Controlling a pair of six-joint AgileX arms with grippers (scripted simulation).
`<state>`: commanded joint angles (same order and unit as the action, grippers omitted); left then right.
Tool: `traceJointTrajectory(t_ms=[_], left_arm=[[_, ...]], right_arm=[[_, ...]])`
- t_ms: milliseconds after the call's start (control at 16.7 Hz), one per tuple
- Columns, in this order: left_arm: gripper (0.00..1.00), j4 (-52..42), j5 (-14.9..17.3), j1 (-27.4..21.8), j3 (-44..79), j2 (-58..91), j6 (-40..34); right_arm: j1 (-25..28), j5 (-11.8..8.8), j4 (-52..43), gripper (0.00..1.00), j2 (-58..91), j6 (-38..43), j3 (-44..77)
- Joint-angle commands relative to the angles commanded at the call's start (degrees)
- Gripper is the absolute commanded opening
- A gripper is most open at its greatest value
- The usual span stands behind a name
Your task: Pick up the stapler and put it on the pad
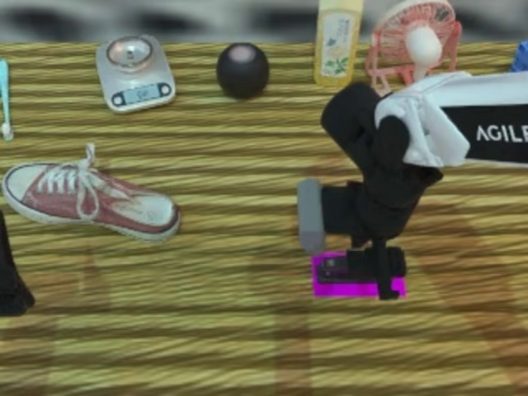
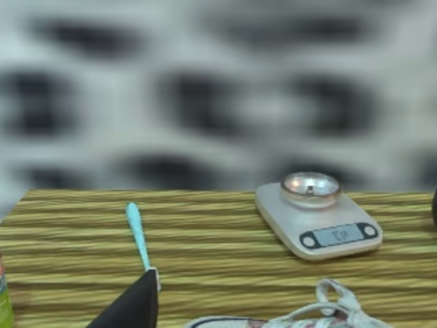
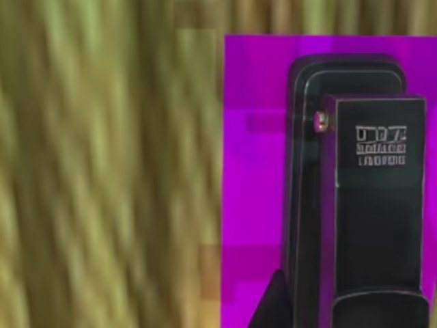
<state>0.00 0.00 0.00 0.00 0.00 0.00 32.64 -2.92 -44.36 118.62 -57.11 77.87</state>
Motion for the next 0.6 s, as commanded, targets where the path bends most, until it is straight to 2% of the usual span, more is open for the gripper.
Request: traceJointTrajectory(t_ms=[240,600], left_arm=[[1.00,0.00,0.00,0.00,0.00,0.00,0.00],[1.00,0.00,0.00,0.00,0.00,0.00,0.00]], right_arm=[[0.00,0.00,0.00,0.98,0.00,0.00,0.00],[0.00,0.00,0.00,1.00,0.00,0.00,0.00]])
